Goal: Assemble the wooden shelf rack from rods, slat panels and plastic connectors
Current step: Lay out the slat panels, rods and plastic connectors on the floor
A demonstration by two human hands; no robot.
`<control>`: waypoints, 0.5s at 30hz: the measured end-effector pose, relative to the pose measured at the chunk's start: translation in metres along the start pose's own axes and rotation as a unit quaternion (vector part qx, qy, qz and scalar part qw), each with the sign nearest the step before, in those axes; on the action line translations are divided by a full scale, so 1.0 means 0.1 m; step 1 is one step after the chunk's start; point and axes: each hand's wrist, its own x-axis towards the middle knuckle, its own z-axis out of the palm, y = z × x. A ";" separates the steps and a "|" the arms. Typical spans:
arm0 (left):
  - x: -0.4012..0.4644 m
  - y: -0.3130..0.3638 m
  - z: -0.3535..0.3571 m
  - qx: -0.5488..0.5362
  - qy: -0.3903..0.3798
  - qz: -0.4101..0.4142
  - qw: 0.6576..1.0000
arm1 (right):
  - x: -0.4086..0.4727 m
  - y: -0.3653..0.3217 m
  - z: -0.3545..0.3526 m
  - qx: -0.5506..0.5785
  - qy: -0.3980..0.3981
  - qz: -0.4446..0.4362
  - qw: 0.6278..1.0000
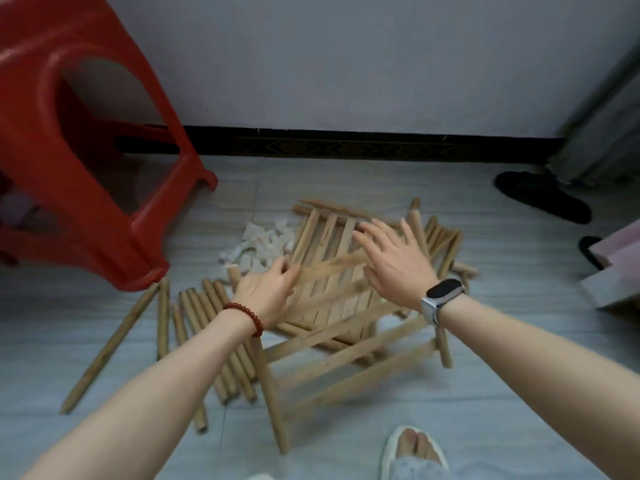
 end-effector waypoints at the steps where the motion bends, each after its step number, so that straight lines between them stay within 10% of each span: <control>1: -0.06 0.05 -0.02 0.018 -0.008 0.032 0.999 | -0.04 -0.05 -0.03 -0.017 -0.033 -0.028 0.999; 8: -0.23 0.07 0.24 -0.030 0.007 0.132 0.991 | -0.30 -0.25 0.23 0.114 -0.219 -0.013 0.969; 15: 0.15 -0.17 0.57 -0.054 0.248 0.097 0.962 | -0.13 0.04 0.90 0.115 -0.271 0.030 0.955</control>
